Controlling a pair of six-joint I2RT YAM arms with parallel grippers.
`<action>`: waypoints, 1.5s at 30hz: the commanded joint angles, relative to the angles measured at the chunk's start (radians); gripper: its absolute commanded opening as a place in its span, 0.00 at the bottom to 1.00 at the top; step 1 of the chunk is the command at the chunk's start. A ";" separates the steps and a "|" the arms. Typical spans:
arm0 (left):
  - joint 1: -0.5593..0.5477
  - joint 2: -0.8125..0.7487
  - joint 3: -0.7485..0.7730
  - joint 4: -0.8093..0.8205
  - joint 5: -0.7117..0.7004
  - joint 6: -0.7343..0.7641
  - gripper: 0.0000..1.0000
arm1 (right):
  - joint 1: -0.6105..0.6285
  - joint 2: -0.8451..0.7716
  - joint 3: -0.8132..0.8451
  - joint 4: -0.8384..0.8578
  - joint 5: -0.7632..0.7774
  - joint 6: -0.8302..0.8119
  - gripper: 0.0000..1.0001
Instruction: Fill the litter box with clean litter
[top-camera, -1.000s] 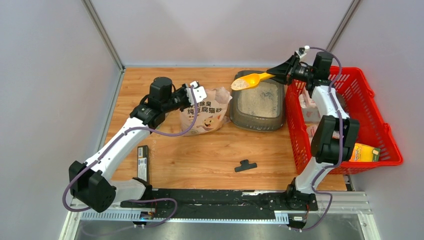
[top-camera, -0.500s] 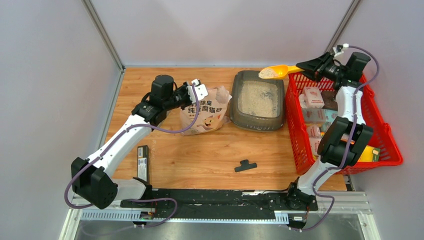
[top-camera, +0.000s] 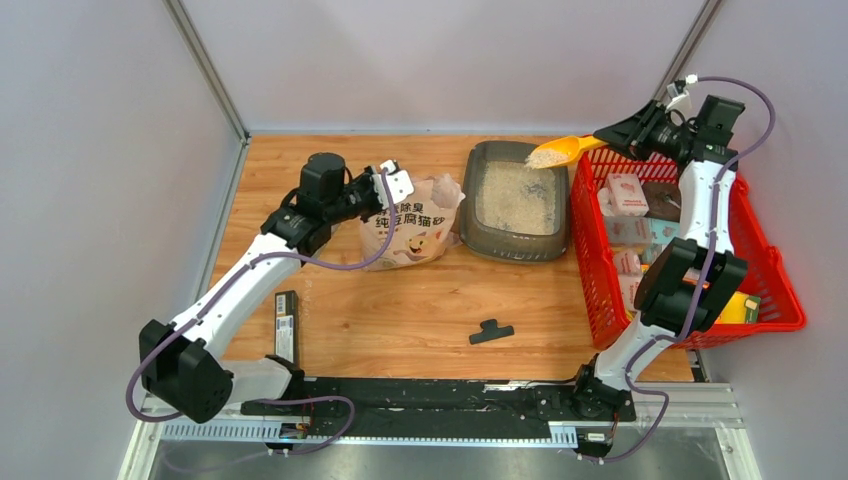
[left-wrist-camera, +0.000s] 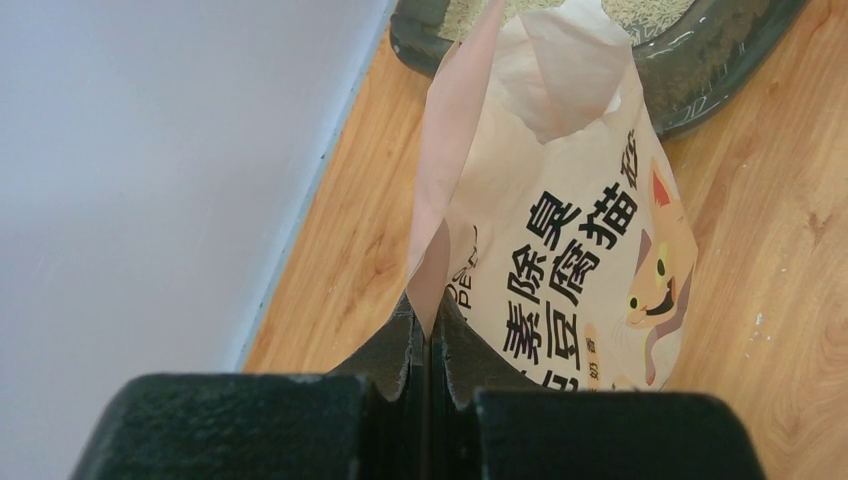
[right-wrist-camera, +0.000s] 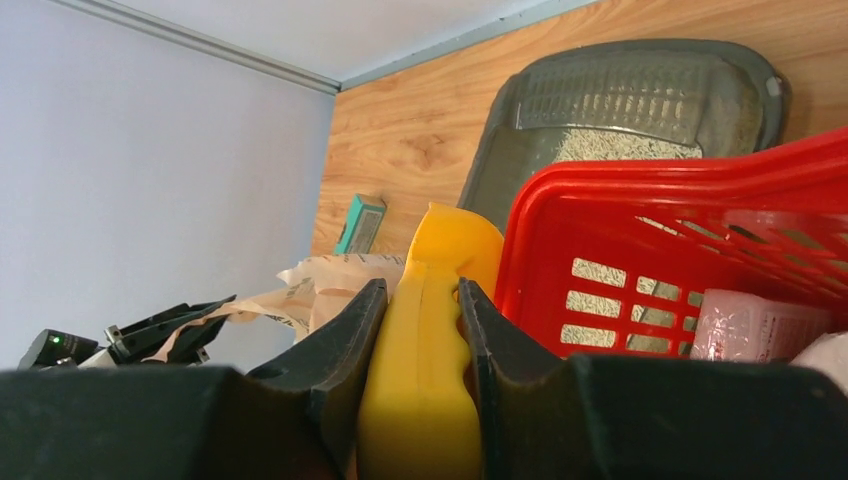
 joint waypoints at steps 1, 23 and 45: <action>-0.012 -0.089 0.016 0.219 0.068 -0.011 0.00 | 0.009 -0.040 0.019 -0.067 0.029 -0.100 0.00; -0.012 -0.130 -0.039 0.236 0.100 -0.068 0.00 | 0.054 -0.164 -0.043 -0.219 0.072 -0.253 0.00; -0.012 -0.150 -0.027 0.196 0.109 -0.072 0.00 | 0.357 -0.104 0.284 -0.224 0.238 -0.491 0.00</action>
